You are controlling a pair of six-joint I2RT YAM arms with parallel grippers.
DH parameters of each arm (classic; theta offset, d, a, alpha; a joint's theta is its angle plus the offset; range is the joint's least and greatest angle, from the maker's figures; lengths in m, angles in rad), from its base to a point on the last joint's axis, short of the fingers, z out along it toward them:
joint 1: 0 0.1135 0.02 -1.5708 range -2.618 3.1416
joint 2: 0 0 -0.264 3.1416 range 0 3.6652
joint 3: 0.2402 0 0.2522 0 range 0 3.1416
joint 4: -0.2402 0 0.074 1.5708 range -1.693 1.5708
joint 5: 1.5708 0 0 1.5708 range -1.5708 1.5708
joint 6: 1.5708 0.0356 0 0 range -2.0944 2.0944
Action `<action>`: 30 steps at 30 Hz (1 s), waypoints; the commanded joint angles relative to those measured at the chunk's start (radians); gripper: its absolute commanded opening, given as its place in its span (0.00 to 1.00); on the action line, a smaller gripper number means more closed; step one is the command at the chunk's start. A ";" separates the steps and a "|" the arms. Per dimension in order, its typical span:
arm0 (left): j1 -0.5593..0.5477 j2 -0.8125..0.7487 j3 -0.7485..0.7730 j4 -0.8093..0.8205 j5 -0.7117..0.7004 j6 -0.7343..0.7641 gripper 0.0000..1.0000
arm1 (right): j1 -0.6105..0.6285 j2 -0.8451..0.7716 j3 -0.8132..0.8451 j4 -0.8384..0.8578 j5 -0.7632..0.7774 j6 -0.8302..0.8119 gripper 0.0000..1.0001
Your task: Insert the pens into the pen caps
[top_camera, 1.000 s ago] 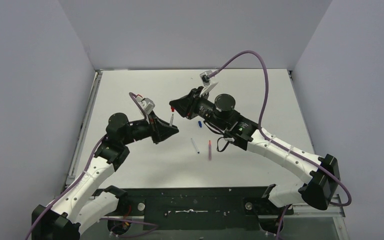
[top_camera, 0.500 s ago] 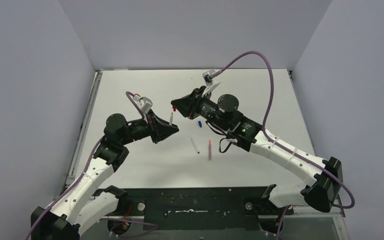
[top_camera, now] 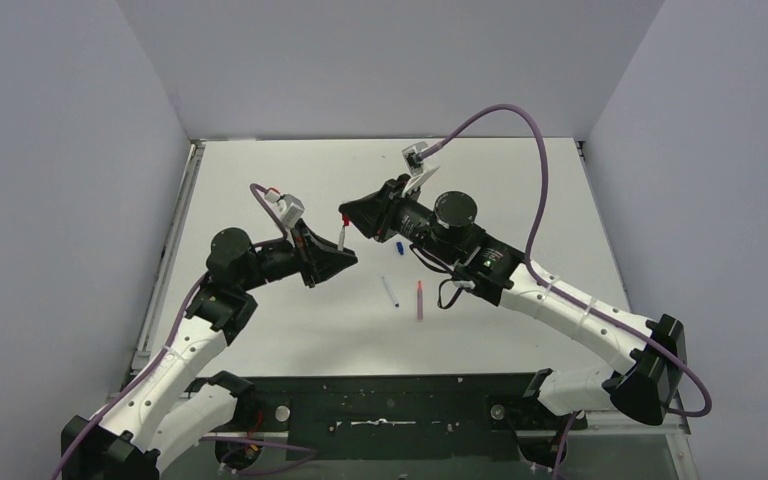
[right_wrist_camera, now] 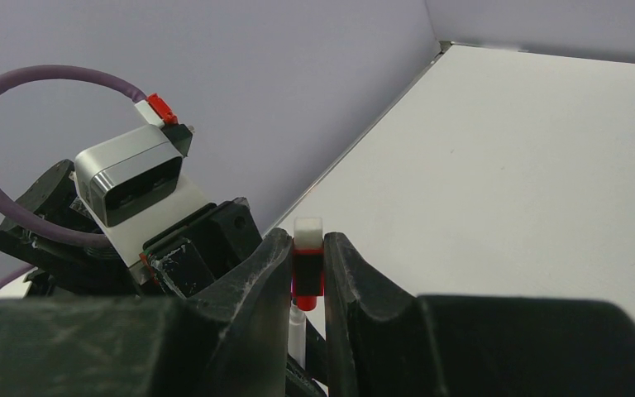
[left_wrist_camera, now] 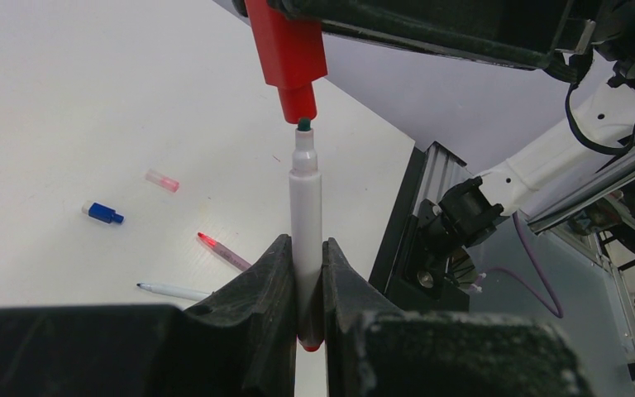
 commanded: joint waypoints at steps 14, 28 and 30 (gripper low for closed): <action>0.006 -0.019 0.028 0.037 0.006 0.002 0.00 | 0.013 -0.001 0.054 0.043 0.004 -0.028 0.00; 0.006 -0.019 0.042 0.022 0.000 0.012 0.00 | 0.014 -0.007 0.053 0.043 -0.028 -0.025 0.00; 0.007 -0.021 0.045 0.019 0.000 0.015 0.00 | 0.014 -0.011 0.042 0.044 -0.025 -0.022 0.00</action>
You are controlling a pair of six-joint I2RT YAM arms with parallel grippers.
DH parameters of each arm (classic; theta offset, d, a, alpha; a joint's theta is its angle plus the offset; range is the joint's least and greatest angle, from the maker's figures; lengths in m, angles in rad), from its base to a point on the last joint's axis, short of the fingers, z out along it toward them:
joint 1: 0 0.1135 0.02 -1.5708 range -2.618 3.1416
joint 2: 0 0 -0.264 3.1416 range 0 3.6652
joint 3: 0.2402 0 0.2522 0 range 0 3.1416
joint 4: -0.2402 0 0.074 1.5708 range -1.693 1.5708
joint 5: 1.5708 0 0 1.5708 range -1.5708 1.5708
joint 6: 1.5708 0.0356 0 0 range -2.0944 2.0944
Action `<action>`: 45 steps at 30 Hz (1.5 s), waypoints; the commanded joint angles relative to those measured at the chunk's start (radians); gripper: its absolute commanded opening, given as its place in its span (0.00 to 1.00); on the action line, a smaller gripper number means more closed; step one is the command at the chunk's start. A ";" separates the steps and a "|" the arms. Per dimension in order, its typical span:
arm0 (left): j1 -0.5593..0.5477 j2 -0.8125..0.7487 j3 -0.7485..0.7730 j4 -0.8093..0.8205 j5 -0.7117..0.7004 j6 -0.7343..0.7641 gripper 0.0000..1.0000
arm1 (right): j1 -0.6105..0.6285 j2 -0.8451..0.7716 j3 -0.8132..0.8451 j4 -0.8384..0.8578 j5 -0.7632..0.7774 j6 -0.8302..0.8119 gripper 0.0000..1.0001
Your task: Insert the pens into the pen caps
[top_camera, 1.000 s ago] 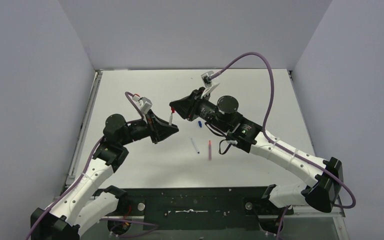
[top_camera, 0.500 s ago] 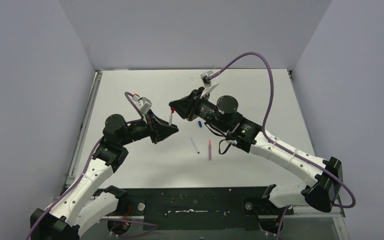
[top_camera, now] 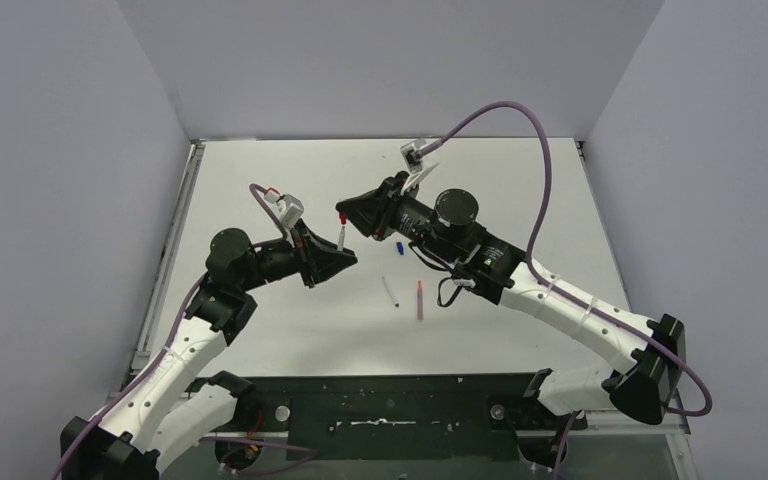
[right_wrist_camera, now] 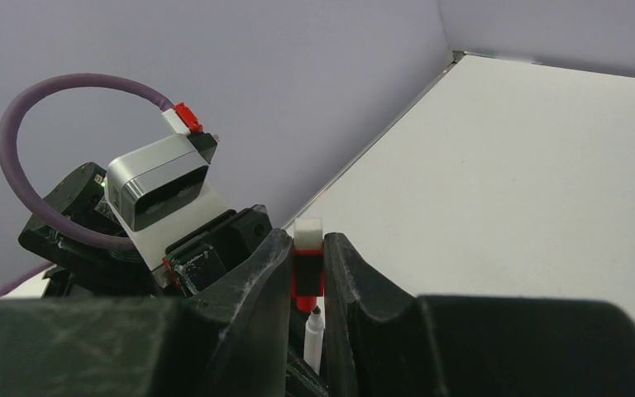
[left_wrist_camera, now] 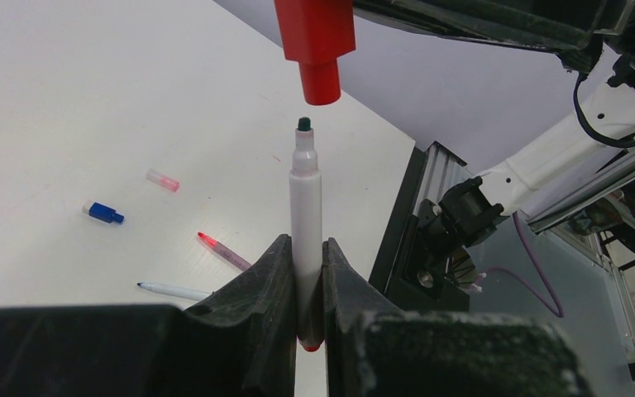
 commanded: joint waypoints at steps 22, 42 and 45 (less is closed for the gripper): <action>0.028 -0.012 0.048 0.041 0.020 0.004 0.00 | 0.019 0.007 -0.028 0.061 -0.018 0.009 0.00; 0.043 -0.028 0.035 0.078 0.044 -0.027 0.00 | 0.025 0.056 -0.032 0.115 -0.018 0.030 0.00; 0.044 -0.035 0.035 0.078 0.045 -0.031 0.00 | 0.024 0.054 -0.037 0.118 -0.010 0.025 0.00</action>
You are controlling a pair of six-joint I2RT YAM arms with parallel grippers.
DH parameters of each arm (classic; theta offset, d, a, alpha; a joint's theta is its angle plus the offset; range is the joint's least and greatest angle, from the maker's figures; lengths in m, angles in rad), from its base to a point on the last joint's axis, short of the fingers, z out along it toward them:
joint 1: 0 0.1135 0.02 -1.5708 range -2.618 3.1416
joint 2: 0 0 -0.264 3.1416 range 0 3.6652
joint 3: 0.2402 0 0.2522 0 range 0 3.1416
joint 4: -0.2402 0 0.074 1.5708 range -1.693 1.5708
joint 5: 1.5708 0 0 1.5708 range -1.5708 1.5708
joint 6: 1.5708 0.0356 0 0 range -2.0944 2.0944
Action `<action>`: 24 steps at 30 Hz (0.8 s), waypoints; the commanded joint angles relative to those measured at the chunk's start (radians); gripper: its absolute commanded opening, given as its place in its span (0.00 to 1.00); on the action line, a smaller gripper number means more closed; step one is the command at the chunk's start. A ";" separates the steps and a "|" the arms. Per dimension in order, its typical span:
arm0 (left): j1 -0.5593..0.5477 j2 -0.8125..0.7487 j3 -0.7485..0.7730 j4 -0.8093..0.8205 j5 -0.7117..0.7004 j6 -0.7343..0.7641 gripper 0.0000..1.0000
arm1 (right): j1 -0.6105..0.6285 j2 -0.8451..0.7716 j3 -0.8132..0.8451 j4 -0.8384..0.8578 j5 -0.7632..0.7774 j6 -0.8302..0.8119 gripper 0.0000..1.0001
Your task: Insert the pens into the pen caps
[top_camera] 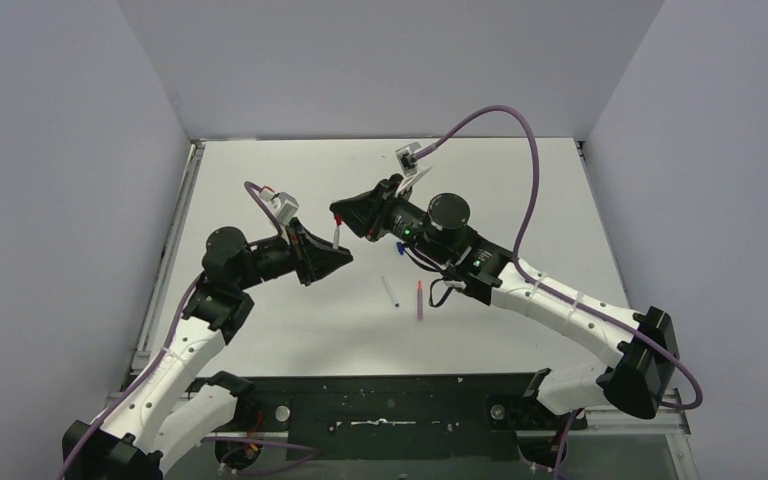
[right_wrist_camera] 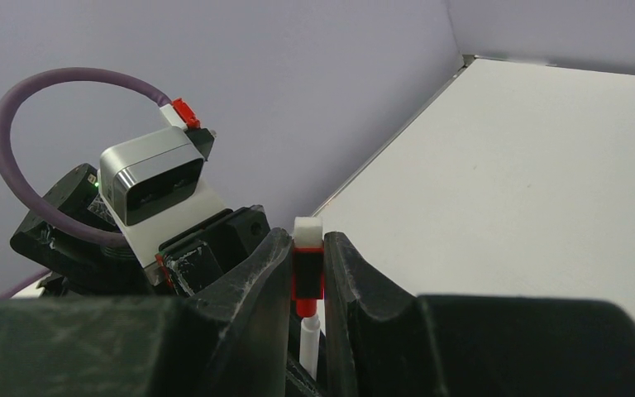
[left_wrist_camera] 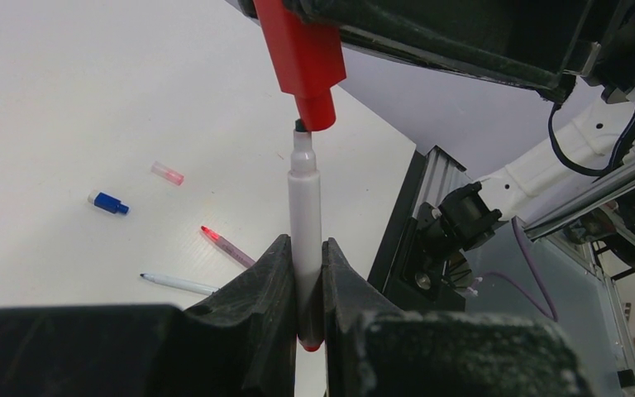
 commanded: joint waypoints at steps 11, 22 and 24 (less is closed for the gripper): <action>0.005 -0.039 0.000 0.091 0.018 -0.012 0.00 | 0.017 0.002 0.059 -0.005 0.043 -0.030 0.00; 0.007 -0.033 -0.001 0.097 0.020 -0.015 0.00 | 0.015 0.013 0.075 -0.009 0.046 -0.040 0.00; 0.007 -0.034 -0.002 0.097 0.020 -0.014 0.00 | 0.014 0.015 0.075 -0.008 0.046 -0.041 0.00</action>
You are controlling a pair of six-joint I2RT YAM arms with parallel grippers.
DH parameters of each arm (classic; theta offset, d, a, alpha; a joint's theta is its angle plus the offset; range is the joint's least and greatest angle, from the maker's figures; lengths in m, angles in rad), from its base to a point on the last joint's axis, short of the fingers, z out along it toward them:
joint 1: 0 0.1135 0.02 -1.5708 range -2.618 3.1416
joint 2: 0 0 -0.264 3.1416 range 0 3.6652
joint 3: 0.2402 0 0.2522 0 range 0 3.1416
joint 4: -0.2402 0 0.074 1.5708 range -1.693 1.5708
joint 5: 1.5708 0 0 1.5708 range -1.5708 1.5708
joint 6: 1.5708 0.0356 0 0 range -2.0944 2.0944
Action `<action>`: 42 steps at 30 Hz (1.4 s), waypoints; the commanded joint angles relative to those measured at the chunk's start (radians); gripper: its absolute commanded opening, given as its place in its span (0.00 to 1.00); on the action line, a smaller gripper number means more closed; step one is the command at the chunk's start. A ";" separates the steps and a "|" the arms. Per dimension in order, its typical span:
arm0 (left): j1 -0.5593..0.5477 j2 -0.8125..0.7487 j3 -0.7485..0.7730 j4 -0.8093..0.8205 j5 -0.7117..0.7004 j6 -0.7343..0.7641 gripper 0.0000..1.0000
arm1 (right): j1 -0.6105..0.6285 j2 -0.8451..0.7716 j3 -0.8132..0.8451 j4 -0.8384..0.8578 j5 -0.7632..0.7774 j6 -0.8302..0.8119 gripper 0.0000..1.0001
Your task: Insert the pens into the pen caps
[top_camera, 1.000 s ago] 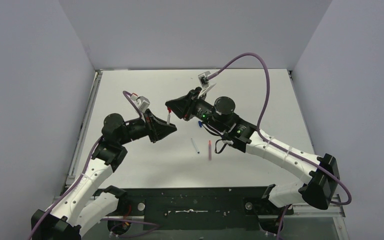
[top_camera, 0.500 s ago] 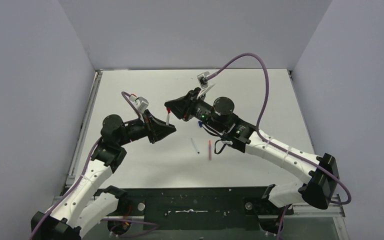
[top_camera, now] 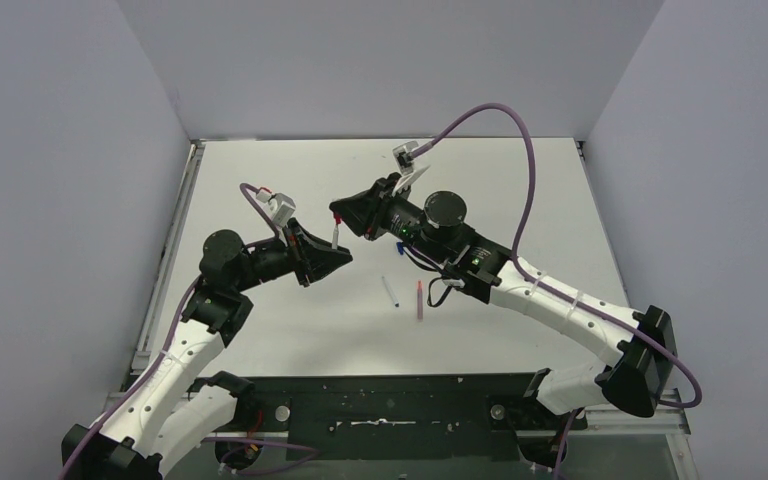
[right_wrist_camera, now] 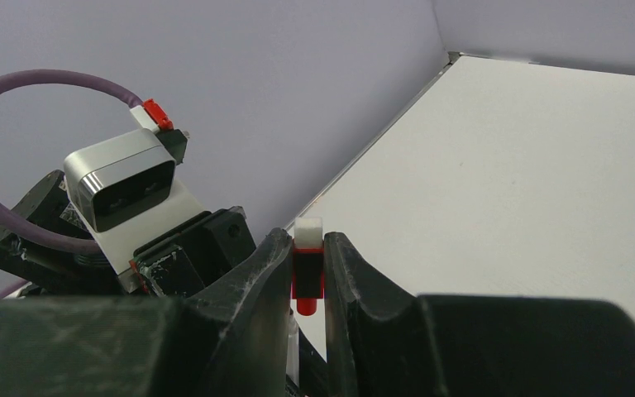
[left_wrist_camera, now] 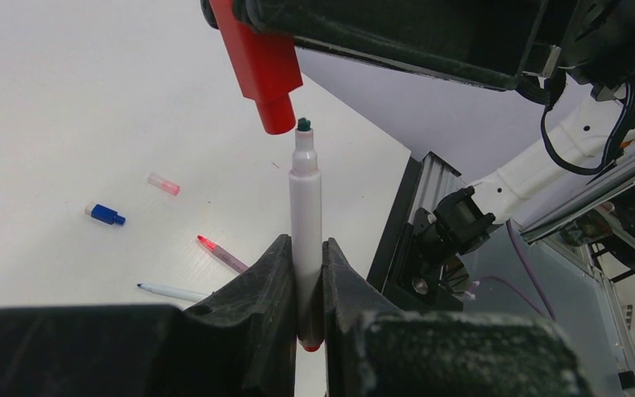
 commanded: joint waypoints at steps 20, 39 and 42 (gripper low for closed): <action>0.003 -0.002 0.005 0.076 0.020 0.001 0.00 | 0.001 -0.018 0.023 0.089 0.003 -0.017 0.00; 0.003 0.004 -0.001 0.090 0.029 -0.003 0.00 | -0.007 -0.016 0.029 0.107 0.009 -0.009 0.00; 0.003 0.007 -0.001 0.091 0.031 -0.003 0.00 | -0.008 -0.009 0.037 0.111 0.005 -0.009 0.00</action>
